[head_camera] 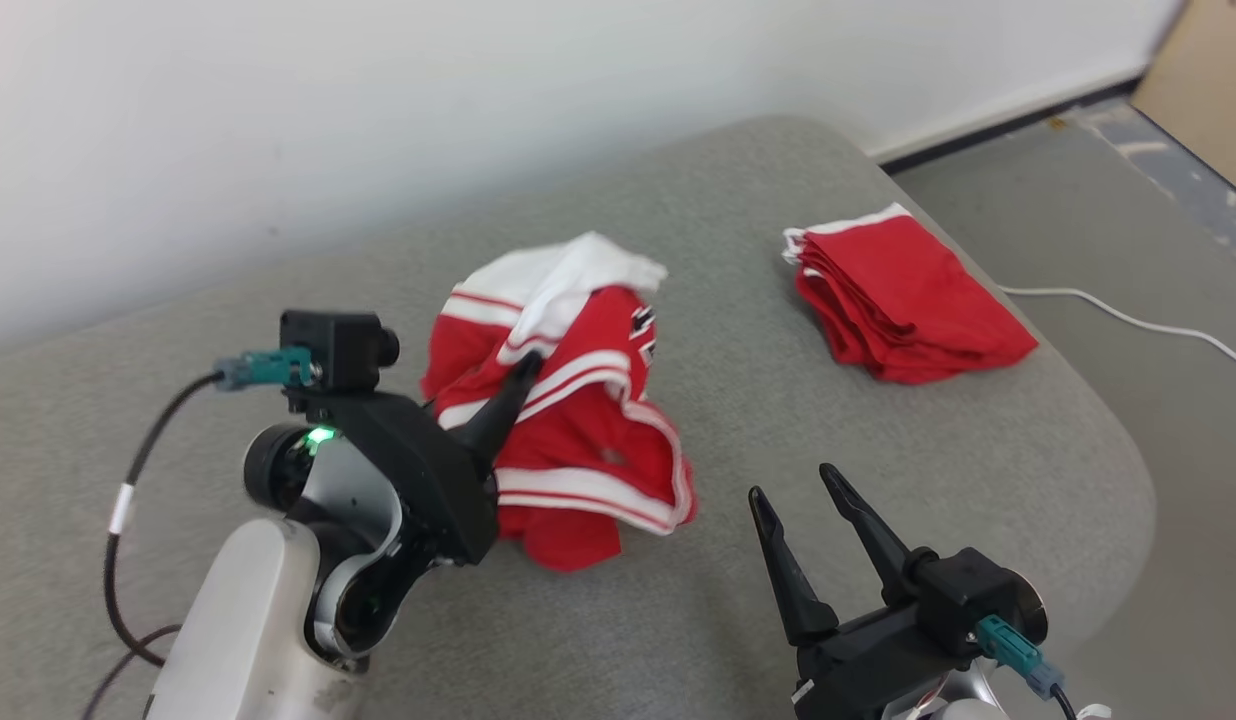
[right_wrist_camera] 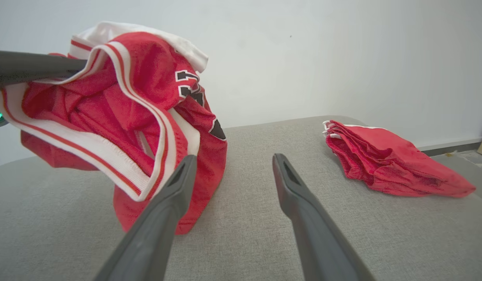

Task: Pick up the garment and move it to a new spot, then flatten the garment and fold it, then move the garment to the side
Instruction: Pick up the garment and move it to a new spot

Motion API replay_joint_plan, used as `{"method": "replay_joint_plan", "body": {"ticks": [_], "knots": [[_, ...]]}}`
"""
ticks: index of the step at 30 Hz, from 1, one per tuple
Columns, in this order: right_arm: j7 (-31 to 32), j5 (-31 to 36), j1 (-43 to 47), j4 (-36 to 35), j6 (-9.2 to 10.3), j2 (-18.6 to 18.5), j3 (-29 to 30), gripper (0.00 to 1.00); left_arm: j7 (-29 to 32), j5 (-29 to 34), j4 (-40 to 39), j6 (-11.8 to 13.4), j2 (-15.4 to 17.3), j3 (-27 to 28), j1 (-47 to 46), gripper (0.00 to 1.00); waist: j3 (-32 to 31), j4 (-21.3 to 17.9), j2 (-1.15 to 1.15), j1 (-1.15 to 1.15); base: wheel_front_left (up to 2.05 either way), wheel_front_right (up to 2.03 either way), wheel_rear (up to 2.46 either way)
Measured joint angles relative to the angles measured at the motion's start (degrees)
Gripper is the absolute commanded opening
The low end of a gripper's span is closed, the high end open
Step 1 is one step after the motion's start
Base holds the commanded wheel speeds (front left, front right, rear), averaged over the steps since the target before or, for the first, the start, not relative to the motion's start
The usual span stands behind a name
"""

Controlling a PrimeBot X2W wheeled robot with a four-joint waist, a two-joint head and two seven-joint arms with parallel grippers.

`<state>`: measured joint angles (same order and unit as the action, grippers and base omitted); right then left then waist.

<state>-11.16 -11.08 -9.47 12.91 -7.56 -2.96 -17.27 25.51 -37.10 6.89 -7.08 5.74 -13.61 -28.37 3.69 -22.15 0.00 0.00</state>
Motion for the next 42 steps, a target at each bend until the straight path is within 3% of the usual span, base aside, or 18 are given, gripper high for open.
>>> {"method": "replay_joint_plan", "body": {"ticks": [5, 6, 7, 13, 18, 23, 30, 35, 42], "knots": [[-0.49, -0.47, -0.02, 0.05, 0.00, -0.01, 0.00, 1.00, -6.57, 6.87, 10.33, 1.10, 2.68, -0.62, 0.42, 0.00, 2.36, -2.65, 0.00, 0.01, 0.00, 0.00, 0.00], [-0.54, -0.52, -0.02, 0.12, 0.00, 0.00, 0.05, 1.00, -7.88, 7.99, 12.46, 1.32, 3.36, -0.91, 0.43, 0.29, 2.80, -2.94, 0.00, 0.01, 0.00, 0.00, 0.00], [-0.65, -0.57, -0.02, 0.20, 0.00, 0.02, 0.00, 1.00, -9.29, 9.68, 14.79, 1.53, 3.93, -1.37, 0.46, 1.00, 3.20, -3.15, 0.01, 0.01, 0.00, 0.00, 0.00], [-0.96, -0.80, 0.07, 0.94, 0.00, 0.04, 1.00, 1.00, -19.96, 10.39, 21.92, 1.72, 2.40, -0.68, 0.73, 1.00, 4.01, -1.98, 0.01, 0.01, 0.00, 0.00, 0.00], [-0.91, -0.36, 0.91, 1.34, 0.00, 0.07, 3.50, 1.00, -31.15, 10.65, 22.47, 1.98, 1.79, 0.71, 2.60, 1.00, 3.29, 0.75, 0.01, 0.01, 0.00, 0.00, 0.00], [-0.64, 1.47, 2.09, 1.04, 0.00, 0.09, 7.32, 1.00, -37.96, 10.81, 20.38, 2.65, 2.03, 2.23, 7.58, 1.00, 1.28, 4.44, 0.00, 0.01, 0.00, 0.00, 0.00], [-0.47, 3.00, 3.88, 1.34, 0.00, 0.08, 11.63, 1.00, -40.40, 12.85, 13.76, 5.95, 2.87, 6.57, 16.90, 1.00, -1.51, 10.08, 0.00, 0.00, 0.00, 0.00, 0.00], [-0.77, 3.60, 4.78, 2.34, 0.00, 0.09, 13.10, 1.00, -40.63, 16.59, 5.90, 6.22, 2.68, 10.12, 23.13, 1.00, -3.31, 13.63, 0.00, 0.00, 0.00, 0.00, 0.00], [-1.05, 4.36, 6.16, 4.79, 0.00, -0.08, 13.86, 1.00, -40.63, 18.69, 2.68, 6.37, 0.97, 13.66, 30.31, 1.00, -5.42, 17.37, 0.00, 0.00, 0.00, 0.00, 0.00]]}}
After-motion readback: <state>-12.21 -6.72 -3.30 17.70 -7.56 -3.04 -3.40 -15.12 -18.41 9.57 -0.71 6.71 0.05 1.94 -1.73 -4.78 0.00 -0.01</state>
